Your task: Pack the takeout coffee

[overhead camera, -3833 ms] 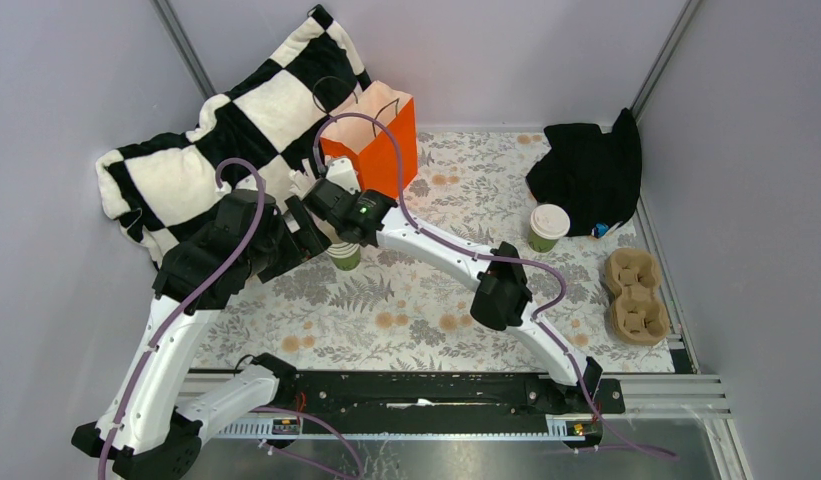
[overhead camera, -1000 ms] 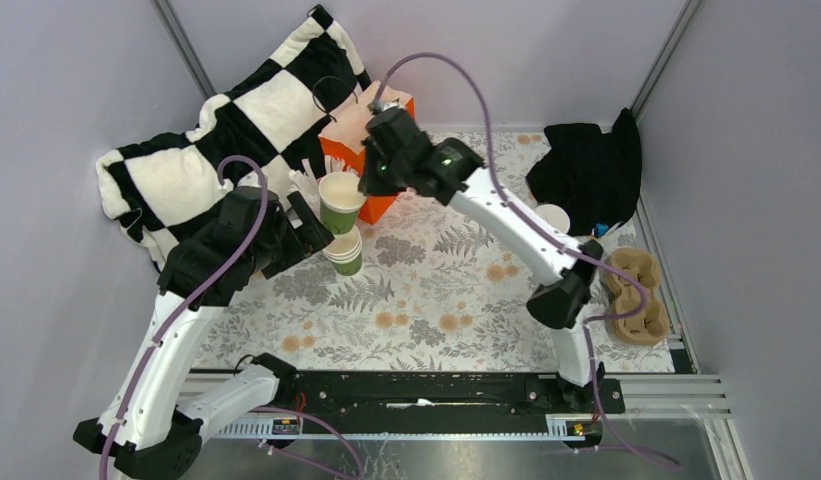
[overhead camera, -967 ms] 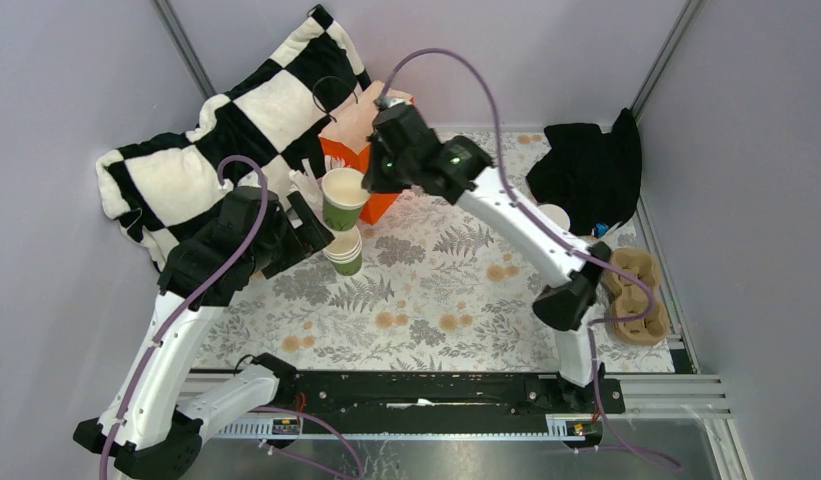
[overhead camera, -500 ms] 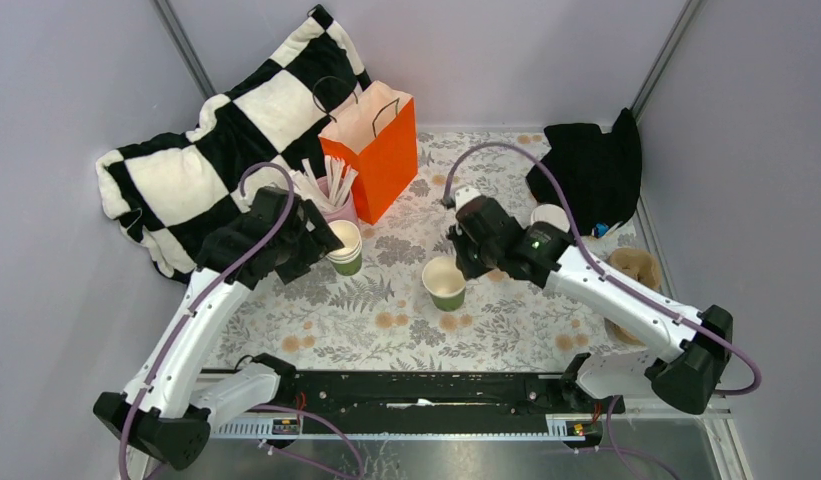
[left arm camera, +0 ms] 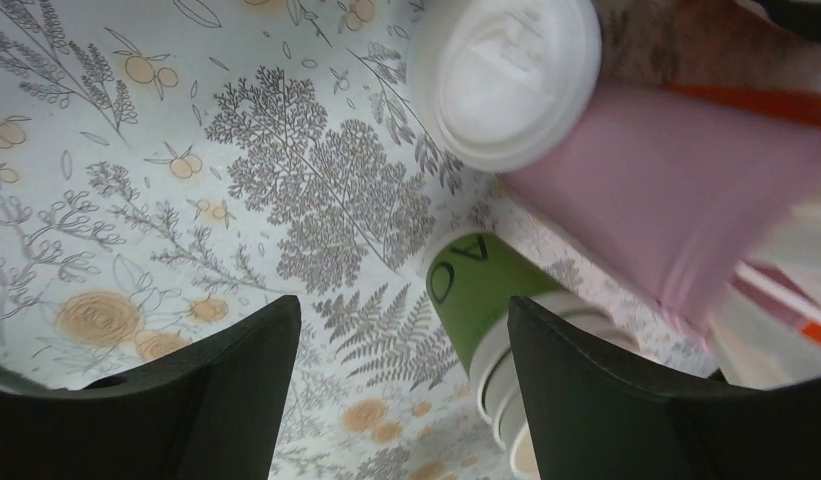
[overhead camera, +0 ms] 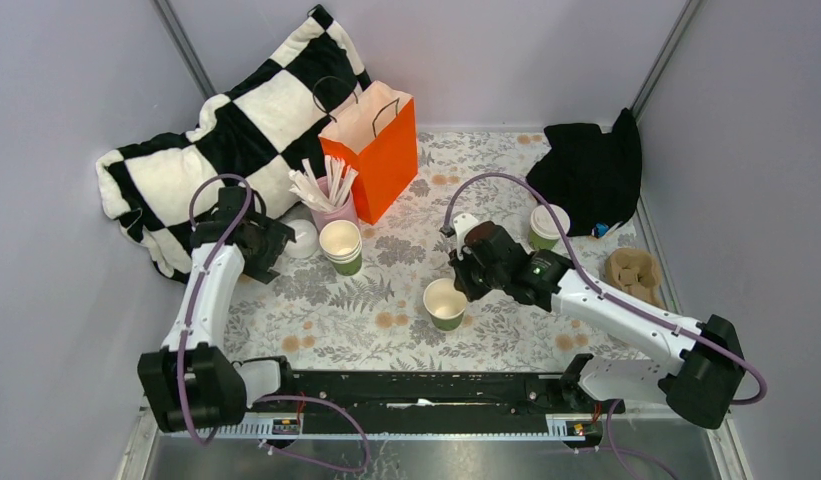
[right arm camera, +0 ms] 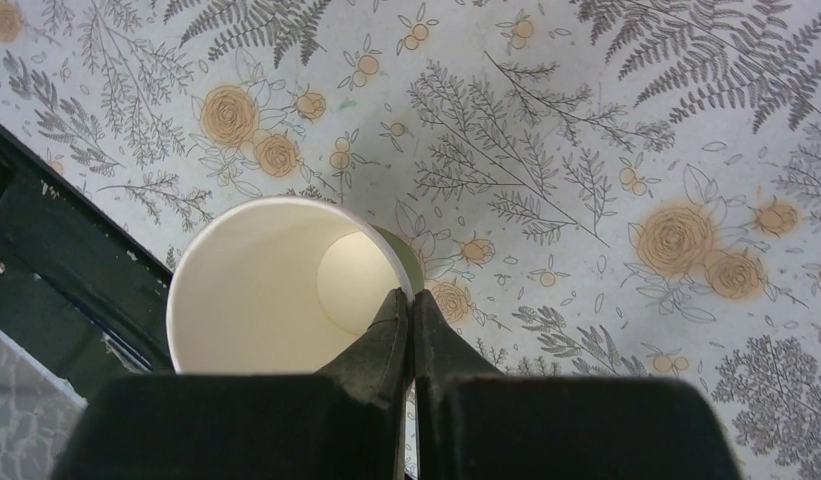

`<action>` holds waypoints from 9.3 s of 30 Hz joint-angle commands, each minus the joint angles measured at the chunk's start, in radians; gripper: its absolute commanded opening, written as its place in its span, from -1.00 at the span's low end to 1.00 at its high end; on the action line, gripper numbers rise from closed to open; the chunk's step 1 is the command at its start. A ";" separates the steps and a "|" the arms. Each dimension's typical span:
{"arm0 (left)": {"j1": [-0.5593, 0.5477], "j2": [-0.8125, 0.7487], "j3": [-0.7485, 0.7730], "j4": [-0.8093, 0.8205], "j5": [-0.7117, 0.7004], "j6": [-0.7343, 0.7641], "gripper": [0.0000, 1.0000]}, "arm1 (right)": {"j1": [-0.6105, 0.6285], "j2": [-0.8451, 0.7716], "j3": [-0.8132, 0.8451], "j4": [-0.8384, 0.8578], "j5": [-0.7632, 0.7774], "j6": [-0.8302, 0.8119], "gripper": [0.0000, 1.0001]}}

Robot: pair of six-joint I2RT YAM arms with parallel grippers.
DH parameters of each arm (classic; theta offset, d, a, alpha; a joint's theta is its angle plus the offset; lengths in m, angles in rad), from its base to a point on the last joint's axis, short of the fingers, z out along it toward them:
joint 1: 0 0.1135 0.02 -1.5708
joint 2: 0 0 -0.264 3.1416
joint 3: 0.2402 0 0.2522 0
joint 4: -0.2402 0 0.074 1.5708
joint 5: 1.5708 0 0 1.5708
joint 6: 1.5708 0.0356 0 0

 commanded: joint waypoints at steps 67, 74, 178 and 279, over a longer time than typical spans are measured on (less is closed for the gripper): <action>0.055 0.435 0.026 0.436 -0.083 0.131 -0.56 | 0.035 -0.086 -0.095 0.107 0.031 -0.142 0.05; 0.055 0.426 0.036 0.411 -0.094 0.148 -0.57 | 0.033 -0.083 -0.097 0.114 0.027 -0.140 0.05; 0.055 0.542 0.216 0.217 -0.072 0.306 -0.53 | 0.035 -0.118 -0.130 0.150 0.010 -0.137 0.09; 0.038 0.690 0.374 -0.002 -0.060 0.382 -1.00 | 0.035 -0.143 -0.145 0.163 0.016 -0.137 0.13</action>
